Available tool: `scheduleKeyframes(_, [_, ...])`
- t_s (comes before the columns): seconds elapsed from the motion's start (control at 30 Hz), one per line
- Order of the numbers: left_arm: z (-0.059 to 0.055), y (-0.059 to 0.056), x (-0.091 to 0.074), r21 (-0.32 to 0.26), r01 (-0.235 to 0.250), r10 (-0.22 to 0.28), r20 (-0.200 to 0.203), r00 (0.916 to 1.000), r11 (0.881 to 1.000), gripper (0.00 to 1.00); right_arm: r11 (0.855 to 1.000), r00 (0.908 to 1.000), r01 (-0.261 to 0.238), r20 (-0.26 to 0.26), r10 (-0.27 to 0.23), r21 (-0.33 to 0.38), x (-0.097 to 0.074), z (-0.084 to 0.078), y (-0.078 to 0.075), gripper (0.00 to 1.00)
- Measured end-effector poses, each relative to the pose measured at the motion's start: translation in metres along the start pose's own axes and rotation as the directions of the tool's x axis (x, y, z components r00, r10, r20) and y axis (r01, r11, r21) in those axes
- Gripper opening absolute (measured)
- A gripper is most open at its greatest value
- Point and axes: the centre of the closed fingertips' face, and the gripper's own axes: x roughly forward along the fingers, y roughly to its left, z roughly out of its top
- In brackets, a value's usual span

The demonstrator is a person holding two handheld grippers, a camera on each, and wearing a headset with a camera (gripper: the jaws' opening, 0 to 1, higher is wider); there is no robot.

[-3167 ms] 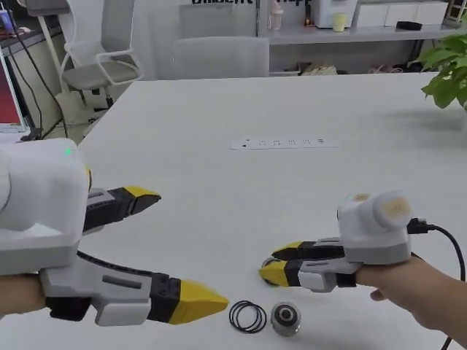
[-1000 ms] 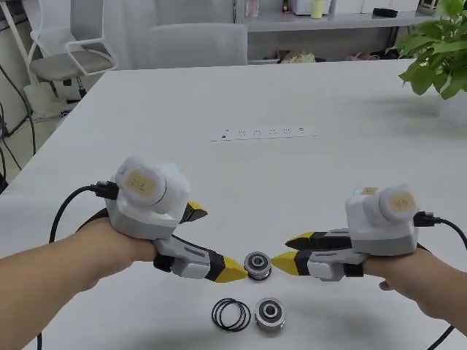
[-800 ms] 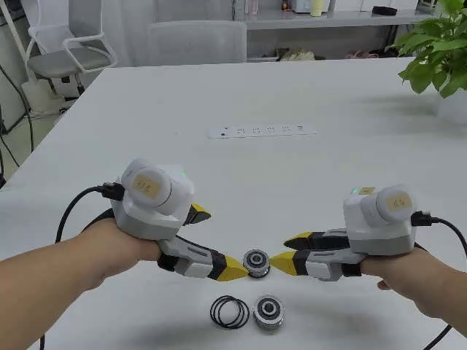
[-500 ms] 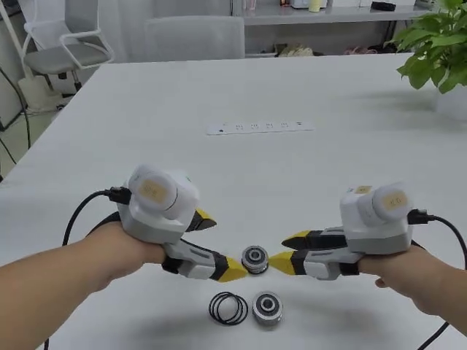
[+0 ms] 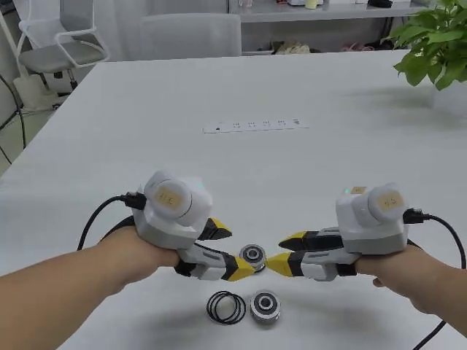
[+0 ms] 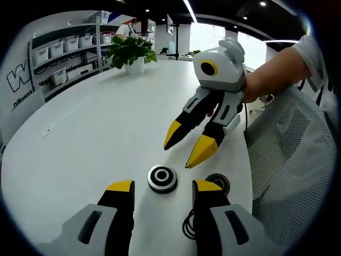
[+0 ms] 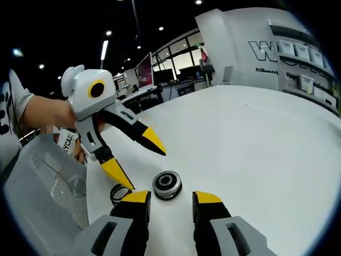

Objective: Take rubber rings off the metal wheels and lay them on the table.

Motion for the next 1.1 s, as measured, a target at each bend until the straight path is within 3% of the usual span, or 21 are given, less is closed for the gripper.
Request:
scheduleKeyframes(0.23, [-0.005,0.0,0.006,0.025,0.007,-0.006,-0.024,0.9997,1.0,0.26,1.0,1.0,-0.001,-0.005,0.001,0.001,0.0,-0.003,-0.001,0.29])
scheduleKeyframes(0.73, [-0.004,0.001,0.018,0.036,0.003,-0.002,-0.028,0.9996,0.999,0.14,1.0,0.9996,-0.003,-0.027,0.003,-0.012,0.002,-0.009,0.0,0.29])
scheduleKeyframes(1.1, [0.0,0.001,0.019,0.02,-0.014,0.014,0.0,0.9999,1.0,0.09,1.0,0.9996,-0.006,-0.028,0.006,-0.01,0.004,-0.009,0.0,0.29])
